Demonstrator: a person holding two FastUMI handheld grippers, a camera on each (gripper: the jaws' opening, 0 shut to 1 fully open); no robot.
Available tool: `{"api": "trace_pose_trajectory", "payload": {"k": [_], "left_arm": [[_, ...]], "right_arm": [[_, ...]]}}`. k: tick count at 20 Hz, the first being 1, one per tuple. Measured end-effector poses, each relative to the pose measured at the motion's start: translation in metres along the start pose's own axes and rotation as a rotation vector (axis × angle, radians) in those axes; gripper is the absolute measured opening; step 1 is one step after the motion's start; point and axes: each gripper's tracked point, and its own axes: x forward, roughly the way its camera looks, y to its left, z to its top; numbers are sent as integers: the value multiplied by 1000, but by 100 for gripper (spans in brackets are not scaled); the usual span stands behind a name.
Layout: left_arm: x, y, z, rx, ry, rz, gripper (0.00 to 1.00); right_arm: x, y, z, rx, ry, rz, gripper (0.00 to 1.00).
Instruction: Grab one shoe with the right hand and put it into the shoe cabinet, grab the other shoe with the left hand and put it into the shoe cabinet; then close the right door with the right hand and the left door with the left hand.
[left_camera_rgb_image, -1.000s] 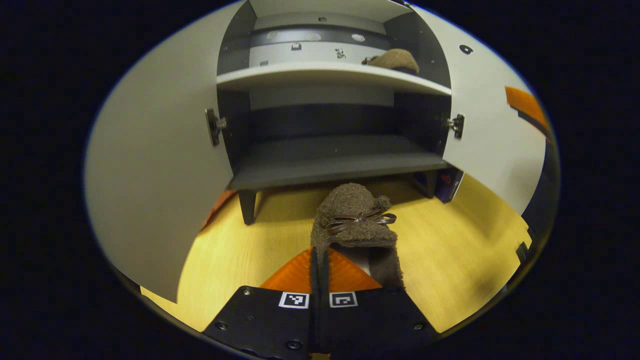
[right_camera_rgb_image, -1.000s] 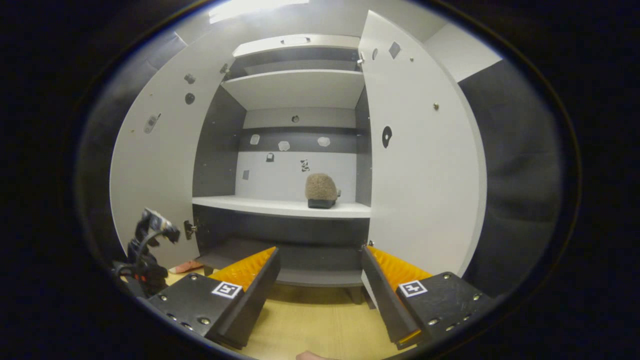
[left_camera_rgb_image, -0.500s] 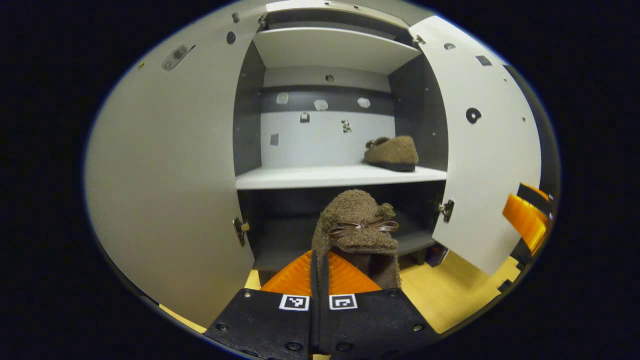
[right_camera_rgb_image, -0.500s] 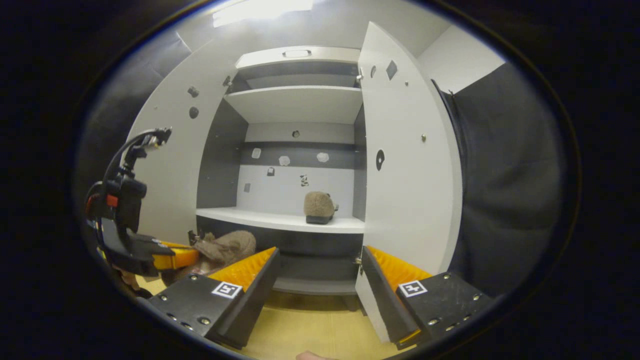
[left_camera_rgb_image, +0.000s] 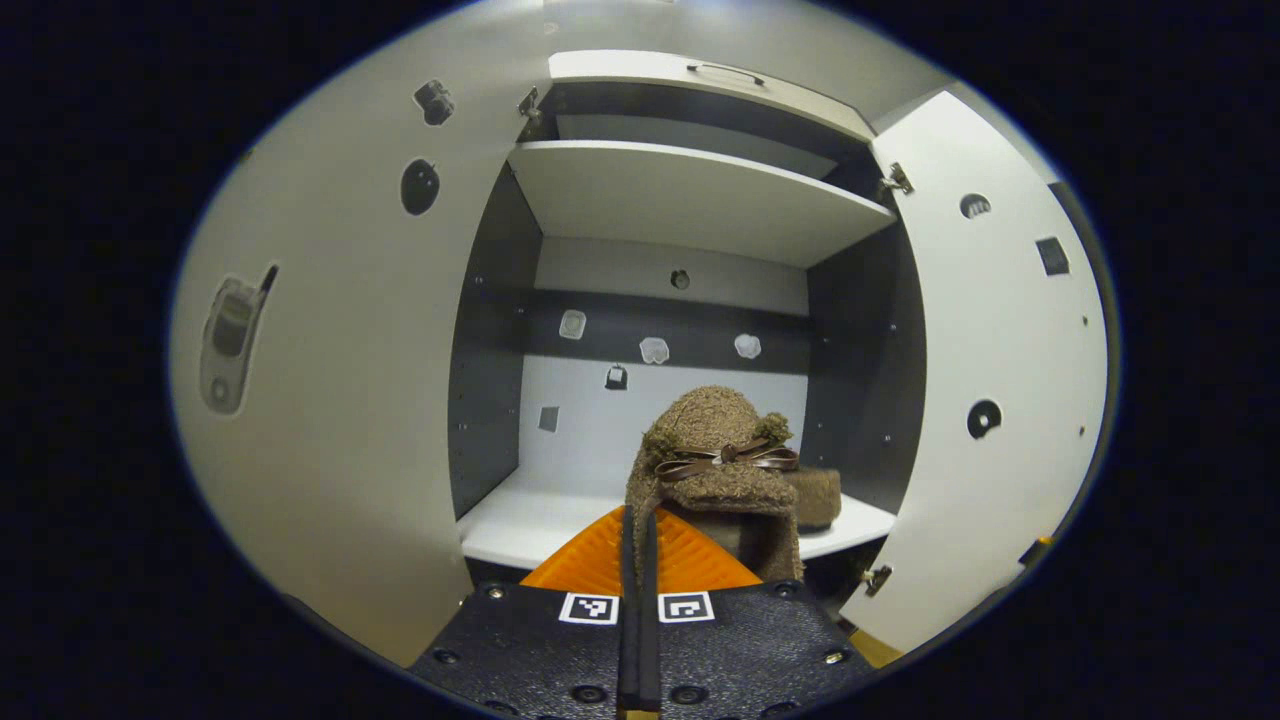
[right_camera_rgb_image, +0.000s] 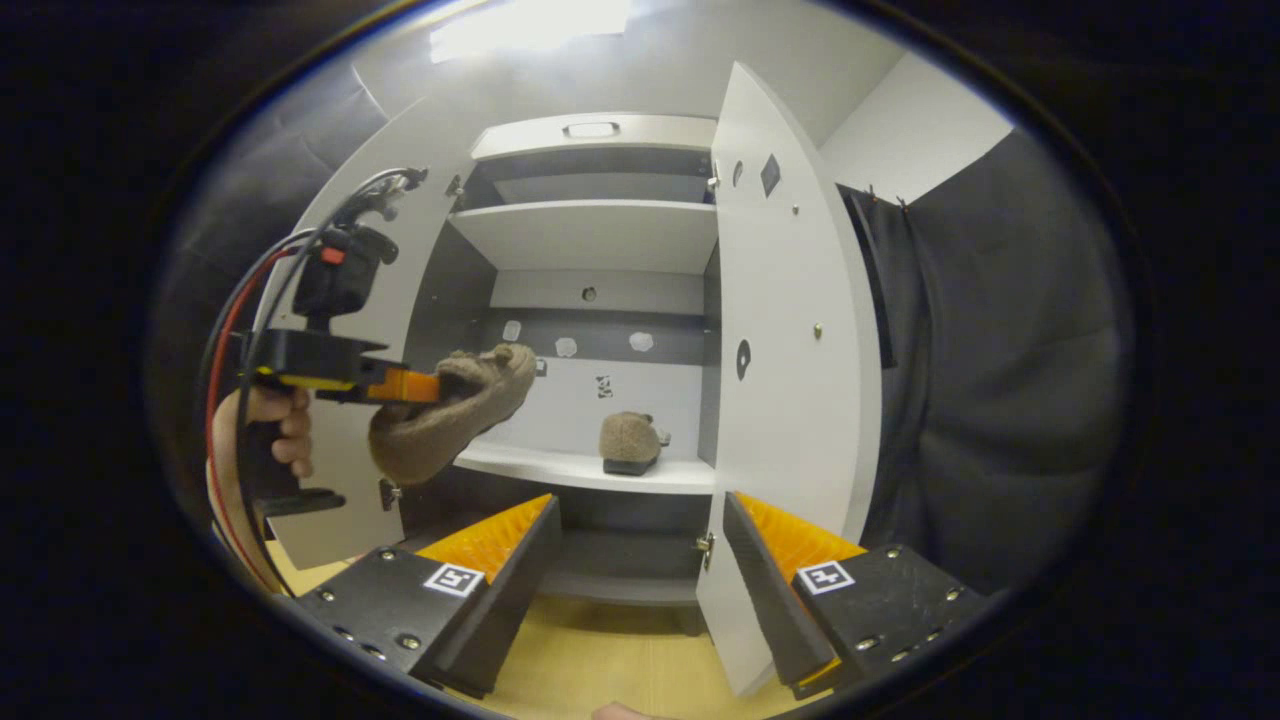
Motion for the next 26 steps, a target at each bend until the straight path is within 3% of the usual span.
{"api": "trace_pose_trajectory", "payload": {"k": [6, 11, 17, 19, 20, 21, 22, 23, 25, 26], "left_arm": [[72, 2, 30, -71, -39, 32, 0], [123, 11, -1, -74, 41, 81, 0], [147, 28, -49, -84, 132, 150, 1], [154, 35, -44, -72, 67, 156, 8], [154, 33, -43, -87, 57, 154, 18], [153, 37, -44, -88, 54, 167, 19], [154, 41, -43, -75, 31, 169, 36], [154, 44, -39, -82, 5, 169, 34], [151, 43, -32, -86, -43, 148, 65], [147, 42, -28, -83, -65, 127, 67]], "right_arm": [[-5, -1, 0, 7, -17, 29, 98], [-6, -4, -8, 20, -13, 31, 98], [-4, -3, -14, 15, -8, 37, 98], [-2, -4, -15, 24, -8, 28, 98], [-2, -3, -16, 30, -8, 31, 98], [-2, -2, -16, 36, -7, 35, 98], [-2, -1, -17, 39, -7, 35, 98], [-2, -1, -17, 41, -9, 35, 98], [-3, 2, -17, 47, -17, 38, 98], [-4, 4, -18, 52, -20, 40, 98]]}}
